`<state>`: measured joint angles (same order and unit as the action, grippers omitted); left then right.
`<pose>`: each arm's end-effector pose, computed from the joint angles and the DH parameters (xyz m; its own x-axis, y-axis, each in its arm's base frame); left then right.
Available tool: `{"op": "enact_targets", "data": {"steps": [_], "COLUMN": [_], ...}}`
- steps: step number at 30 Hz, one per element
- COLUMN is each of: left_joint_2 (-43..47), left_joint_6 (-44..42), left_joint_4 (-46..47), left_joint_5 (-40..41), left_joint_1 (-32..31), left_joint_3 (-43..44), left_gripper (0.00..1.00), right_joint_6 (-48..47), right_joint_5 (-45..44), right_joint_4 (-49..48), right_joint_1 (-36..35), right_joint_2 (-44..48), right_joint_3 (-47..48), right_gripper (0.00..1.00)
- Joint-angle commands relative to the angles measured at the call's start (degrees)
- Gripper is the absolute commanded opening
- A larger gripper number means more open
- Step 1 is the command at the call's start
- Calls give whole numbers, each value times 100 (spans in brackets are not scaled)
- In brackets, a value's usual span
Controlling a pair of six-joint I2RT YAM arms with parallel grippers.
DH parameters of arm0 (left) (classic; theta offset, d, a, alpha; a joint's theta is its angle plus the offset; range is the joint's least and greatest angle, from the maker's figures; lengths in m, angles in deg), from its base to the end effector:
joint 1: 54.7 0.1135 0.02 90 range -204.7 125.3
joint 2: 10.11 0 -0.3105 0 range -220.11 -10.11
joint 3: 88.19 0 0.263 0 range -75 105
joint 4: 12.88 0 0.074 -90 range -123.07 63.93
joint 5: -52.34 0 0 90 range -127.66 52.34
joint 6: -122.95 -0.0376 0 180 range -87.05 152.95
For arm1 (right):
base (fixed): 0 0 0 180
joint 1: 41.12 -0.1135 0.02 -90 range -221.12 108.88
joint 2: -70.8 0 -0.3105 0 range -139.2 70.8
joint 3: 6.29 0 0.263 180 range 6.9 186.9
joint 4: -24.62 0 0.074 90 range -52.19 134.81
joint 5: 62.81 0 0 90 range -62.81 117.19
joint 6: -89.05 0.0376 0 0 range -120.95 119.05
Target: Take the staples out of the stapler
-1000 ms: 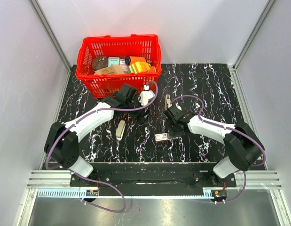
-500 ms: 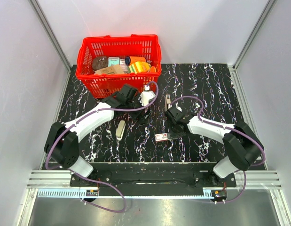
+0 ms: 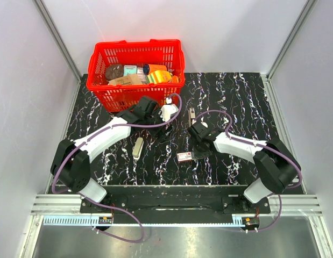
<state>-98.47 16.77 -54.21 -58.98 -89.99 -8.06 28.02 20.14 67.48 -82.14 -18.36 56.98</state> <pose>0.2714 -0.2088 0.3032 -0.3930 0.5962 -0.7001 0.8748 0.4769 -0.0850 0.2236 0.1884 0.2054 -0.9144 -0.1583 -0.3725 -0.1999 0.9769 0.0755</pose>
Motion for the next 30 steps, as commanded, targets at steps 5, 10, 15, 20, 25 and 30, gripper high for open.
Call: {"op": "enact_targets", "data": {"steps": [5, 10, 15, 20, 25, 30], "left_joint_2": [196, 205, 196, 205, 100, -138], "left_joint_6": [-95, -122, -139, -166, -323, -736], "left_joint_4": [195, 160, 151, 160, 151, 273], "left_joint_5": [67, 49, 58, 41, -39, 136], "left_joint_1": [-75, -84, -92, -92, -101, -320], "left_joint_3": [30, 21, 12, 30, -40, -259], "left_gripper": [82, 82, 82, 82, 83, 83], "right_joint_6": [-14, -23, -41, -50, -14, 30], "right_joint_5": [-165, -183, -227, -271, -358, -447], "right_joint_4": [-119, -102, 30, 293, 452, 540], "right_joint_1": [-65, -73, -65, -65, -73, 75], "right_joint_2": [22, 39, 259, 645, 1094, 1252], "right_joint_3": [98, 133, 238, 388, 397, 239], "right_gripper": [28, 29, 29, 28, 27, 27]}}
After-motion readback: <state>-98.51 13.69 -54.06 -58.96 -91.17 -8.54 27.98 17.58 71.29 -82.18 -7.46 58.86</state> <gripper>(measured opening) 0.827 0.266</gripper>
